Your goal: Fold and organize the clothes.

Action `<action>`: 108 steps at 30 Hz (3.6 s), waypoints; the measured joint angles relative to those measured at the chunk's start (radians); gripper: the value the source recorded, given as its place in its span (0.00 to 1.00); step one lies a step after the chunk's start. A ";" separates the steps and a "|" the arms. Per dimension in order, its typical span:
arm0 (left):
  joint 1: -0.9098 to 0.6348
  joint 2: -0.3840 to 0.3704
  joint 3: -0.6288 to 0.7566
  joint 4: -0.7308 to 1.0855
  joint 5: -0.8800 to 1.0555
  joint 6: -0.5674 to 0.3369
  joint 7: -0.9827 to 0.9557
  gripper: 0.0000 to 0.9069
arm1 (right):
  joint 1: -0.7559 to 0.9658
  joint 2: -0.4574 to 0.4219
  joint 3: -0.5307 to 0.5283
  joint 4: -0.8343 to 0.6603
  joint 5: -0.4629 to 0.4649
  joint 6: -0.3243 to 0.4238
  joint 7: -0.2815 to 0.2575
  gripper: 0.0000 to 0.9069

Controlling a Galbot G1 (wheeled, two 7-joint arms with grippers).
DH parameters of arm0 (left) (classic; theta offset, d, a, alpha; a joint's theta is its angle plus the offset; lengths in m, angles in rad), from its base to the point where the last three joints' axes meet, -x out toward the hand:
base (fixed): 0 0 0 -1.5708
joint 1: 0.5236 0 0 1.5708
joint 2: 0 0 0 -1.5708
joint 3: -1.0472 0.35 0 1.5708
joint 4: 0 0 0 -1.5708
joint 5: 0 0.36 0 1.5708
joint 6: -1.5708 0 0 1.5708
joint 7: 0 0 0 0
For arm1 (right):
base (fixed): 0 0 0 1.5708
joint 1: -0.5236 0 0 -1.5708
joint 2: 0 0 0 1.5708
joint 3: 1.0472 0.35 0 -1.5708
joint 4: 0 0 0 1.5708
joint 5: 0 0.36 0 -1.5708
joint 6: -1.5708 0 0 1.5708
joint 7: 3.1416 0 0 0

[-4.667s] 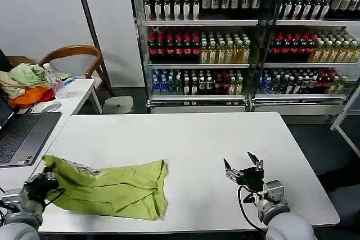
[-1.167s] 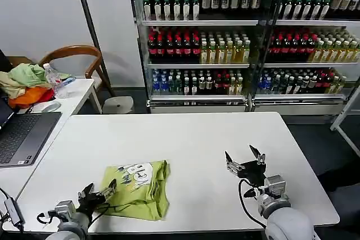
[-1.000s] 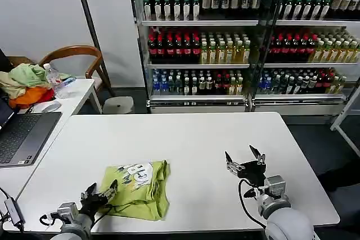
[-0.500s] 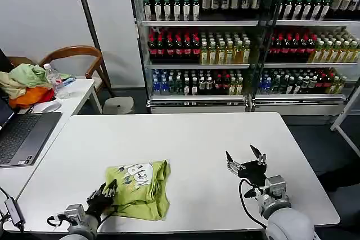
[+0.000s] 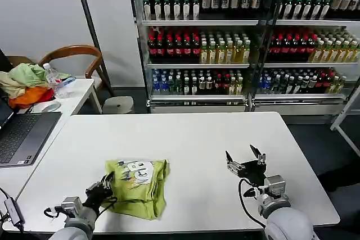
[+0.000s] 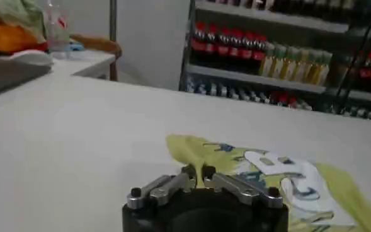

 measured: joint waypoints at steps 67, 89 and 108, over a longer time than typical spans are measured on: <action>-0.223 -0.226 0.333 -0.079 0.158 0.018 -0.049 1.00 | -0.013 0.023 0.030 0.011 -0.028 -0.010 -0.005 1.00; -0.077 -0.059 -0.044 -0.076 0.248 -0.137 0.115 1.00 | 0.122 0.126 -0.223 -0.155 0.107 -0.035 -0.035 1.00; -0.049 -0.066 -0.095 -0.045 0.265 -0.141 0.130 1.00 | 0.225 0.166 -0.326 -0.306 0.412 -0.095 -0.041 0.00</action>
